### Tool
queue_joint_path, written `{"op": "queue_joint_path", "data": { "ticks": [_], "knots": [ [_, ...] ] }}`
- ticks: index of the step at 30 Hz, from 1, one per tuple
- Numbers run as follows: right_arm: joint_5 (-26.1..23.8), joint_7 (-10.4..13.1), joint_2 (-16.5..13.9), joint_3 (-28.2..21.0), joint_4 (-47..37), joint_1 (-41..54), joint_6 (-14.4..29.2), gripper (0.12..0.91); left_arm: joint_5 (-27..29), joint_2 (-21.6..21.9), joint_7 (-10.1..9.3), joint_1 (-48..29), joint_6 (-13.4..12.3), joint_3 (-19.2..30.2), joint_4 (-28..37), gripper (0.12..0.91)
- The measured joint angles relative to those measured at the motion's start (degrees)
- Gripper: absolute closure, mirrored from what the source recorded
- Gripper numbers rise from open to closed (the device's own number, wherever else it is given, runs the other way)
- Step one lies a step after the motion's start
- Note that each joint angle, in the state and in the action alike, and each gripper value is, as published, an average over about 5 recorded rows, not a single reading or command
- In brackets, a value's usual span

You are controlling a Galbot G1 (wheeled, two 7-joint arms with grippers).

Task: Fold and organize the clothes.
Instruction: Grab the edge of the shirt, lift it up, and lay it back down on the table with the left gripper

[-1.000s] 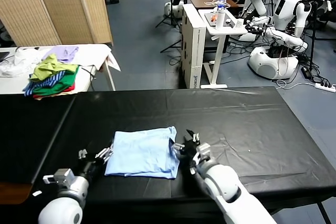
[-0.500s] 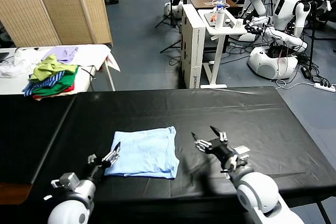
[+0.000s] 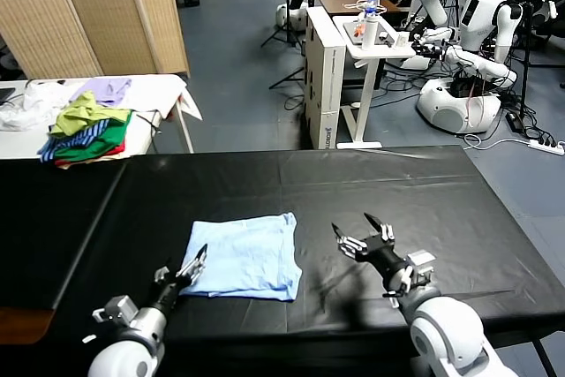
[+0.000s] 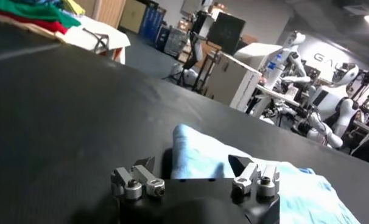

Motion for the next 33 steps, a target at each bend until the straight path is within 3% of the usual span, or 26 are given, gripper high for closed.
{"op": "queue_joint_path", "data": {
  "ticks": [3,7,10,15,17,22,26,33],
  "knots": [
    [-0.08,-0.01,0.14,0.06,0.06,-0.14,0.0,0.118,-2.61,-0.12,-0.16,0.04,0.69,-0.29,-0.08,0.223],
    [-0.22,-0.01,0.42,0.07,0.1,-0.28,0.03,0.118,-4.44,-0.36,-0.24,0.11,1.37,-0.46,-0.18,0.346],
    [-0.38,-0.03,0.63,0.12,0.12,-0.53,0.08,0.118,-4.9,-0.46,-0.4,0.02,1.42,-0.47,-0.11,0.475],
    [-0.65,-0.14,0.96,0.3,0.12,-1.02,0.27,0.118,-4.92,-0.45,-0.65,-0.06,1.38,-0.47,-0.26,0.776],
    [-0.81,-0.18,1.1,0.33,0.12,-1.12,0.34,0.118,-4.26,-0.38,-0.85,-0.06,1.24,-0.4,-0.49,0.845],
    [-1.27,-0.26,1.44,0.37,0.02,-1.29,0.53,0.118,1.46,0.32,-1.68,0.08,0.08,-0.04,-1.43,0.856],
    [-1.33,-0.28,1.56,0.48,-0.3,-1.33,0.59,0.118,7.74,1.87,-3.43,0.62,0.01,-0.49,-2.76,0.86],
    [-1.55,-0.38,1.86,0.11,-1.33,-0.75,0.93,0.118,13.14,8.35,-5.38,2.41,0.25,-3.89,-5.26,0.86]
  ]
}}
